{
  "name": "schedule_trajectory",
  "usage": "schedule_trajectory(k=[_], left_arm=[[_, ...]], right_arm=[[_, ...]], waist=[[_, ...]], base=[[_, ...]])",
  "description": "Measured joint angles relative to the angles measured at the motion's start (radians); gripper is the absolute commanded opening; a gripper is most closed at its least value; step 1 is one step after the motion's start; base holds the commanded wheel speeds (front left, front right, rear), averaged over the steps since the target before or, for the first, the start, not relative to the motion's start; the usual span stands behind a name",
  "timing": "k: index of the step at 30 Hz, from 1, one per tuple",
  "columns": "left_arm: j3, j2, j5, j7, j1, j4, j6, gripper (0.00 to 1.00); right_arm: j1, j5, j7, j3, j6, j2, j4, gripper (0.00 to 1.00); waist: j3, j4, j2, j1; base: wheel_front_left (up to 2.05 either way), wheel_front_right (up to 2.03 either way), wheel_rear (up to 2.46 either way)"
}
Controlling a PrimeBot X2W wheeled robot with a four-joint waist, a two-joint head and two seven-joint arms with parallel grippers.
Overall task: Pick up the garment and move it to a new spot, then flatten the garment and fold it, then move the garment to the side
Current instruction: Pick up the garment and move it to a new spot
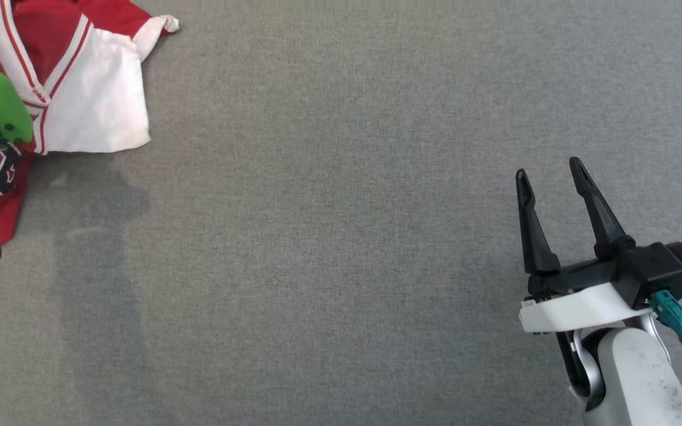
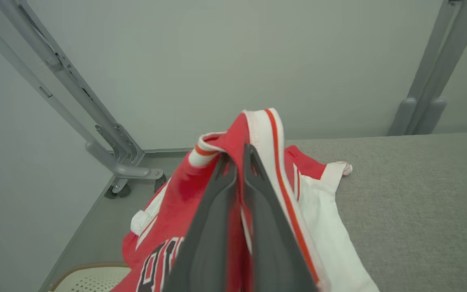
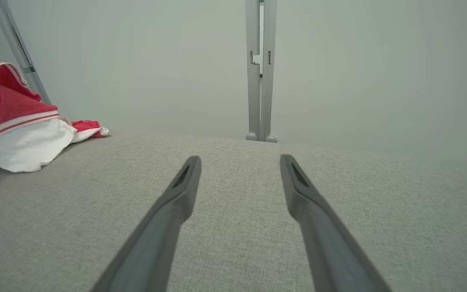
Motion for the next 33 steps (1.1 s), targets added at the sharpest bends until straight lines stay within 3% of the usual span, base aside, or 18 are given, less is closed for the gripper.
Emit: schedule_trajectory(k=[9,20,25,29,33], left_arm=[[-0.119,-0.022,-0.006,-0.045,-0.058,-0.129,-0.013,0.0],[-0.384,-0.103,-0.228,0.02,-0.013,-0.41,-0.015,0.0],[-0.449,-0.193,-0.321,0.015,0.068,-0.414,-0.015,0.0],[-0.469,-0.286,-0.359,-0.041,0.122,-0.351,-0.015,0.0],[-0.524,-0.345,-0.367,-0.086,0.166,-0.267,-0.015,0.0]], right_arm=[[0.091,0.046,0.0,-0.034,0.0,0.0,0.024,1.0],[0.148,0.05,0.0,-0.088,0.0,-0.001,0.016,1.0],[0.142,0.062,0.0,-0.071,0.0,-0.001,0.015,1.0],[0.133,0.072,0.0,-0.062,0.0,-0.001,0.015,1.0],[0.116,0.086,0.0,-0.052,0.0,-0.001,0.017,1.0]], waist=[[-0.163,-0.014,0.0,-0.0001],[-0.265,-0.136,0.0,-0.0001],[-0.261,-0.219,0.0,-0.0001],[-0.242,-0.282,0.0,0.0],[-0.208,-0.337,0.0,-0.0001]], base=[[0.0,0.0,0.0],[0.0,0.0,0.0],[0.0,0.0,0.0],[0.0,0.0,0.0],[0.0,0.0,0.0]])
